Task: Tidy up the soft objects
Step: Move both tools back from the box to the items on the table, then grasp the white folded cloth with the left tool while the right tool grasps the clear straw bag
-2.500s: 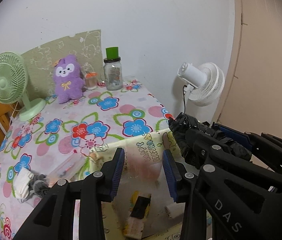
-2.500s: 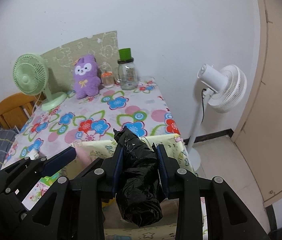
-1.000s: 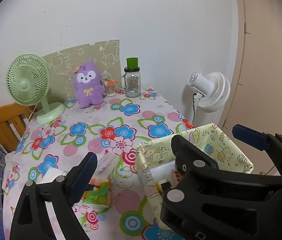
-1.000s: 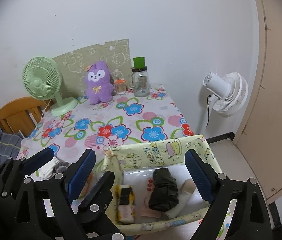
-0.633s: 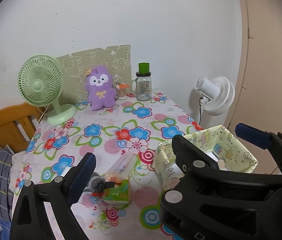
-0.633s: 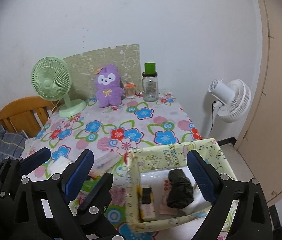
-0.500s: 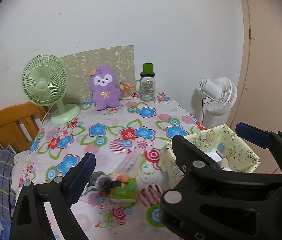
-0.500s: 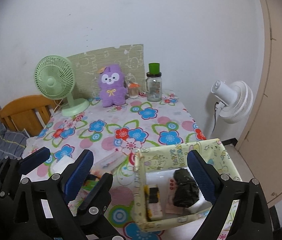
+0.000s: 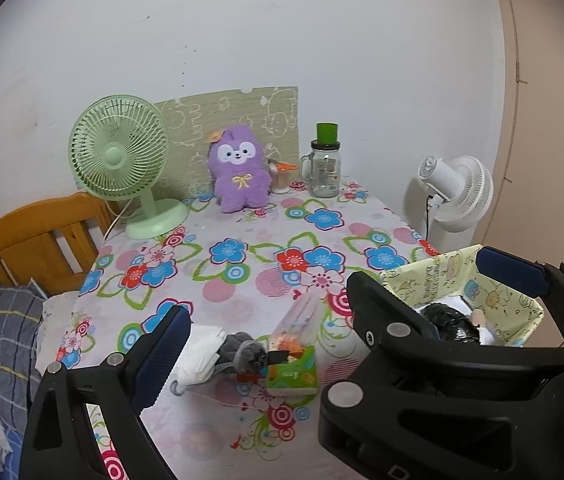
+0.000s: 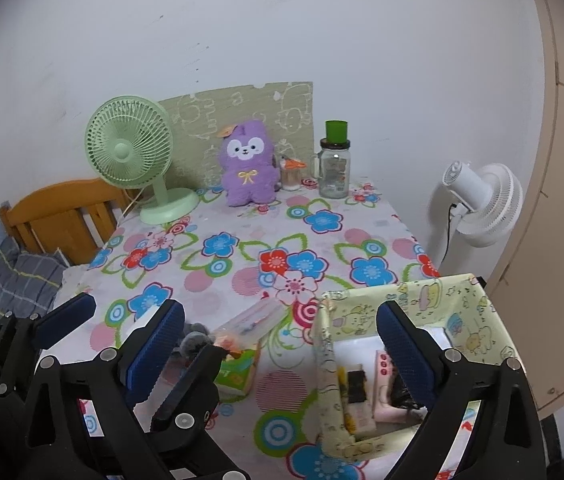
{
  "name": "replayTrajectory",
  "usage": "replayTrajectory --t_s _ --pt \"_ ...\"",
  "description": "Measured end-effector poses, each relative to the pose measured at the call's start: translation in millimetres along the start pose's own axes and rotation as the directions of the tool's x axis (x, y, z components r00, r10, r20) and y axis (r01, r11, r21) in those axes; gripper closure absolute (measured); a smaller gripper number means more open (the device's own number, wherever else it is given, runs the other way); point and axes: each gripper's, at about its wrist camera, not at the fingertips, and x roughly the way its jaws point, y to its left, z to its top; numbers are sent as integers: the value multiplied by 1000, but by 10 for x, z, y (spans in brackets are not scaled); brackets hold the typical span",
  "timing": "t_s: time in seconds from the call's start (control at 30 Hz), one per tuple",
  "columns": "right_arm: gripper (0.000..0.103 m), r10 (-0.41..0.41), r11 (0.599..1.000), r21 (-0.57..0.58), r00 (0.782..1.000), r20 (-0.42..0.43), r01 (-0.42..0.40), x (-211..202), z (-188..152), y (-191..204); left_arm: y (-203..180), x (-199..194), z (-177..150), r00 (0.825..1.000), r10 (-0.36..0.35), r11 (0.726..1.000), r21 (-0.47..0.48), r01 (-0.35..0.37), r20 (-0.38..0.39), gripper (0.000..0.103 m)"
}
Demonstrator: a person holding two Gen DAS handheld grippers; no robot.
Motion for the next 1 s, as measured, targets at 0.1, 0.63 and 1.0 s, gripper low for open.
replayTrajectory --t_s 0.1,0.63,1.0 --pt "5 8 1000 -7 1000 -6 -8 40 -13 57 68 18 -23 1000 8 1000 -6 -8 -6 6" --pt "4 33 999 5 997 -75 -33 454 -82 369 441 292 -120 998 41 998 -36 -42 -46 6" --pt "4 13 1000 -11 994 -106 -14 828 -96 497 642 619 -174 995 55 995 -76 -62 -88 6"
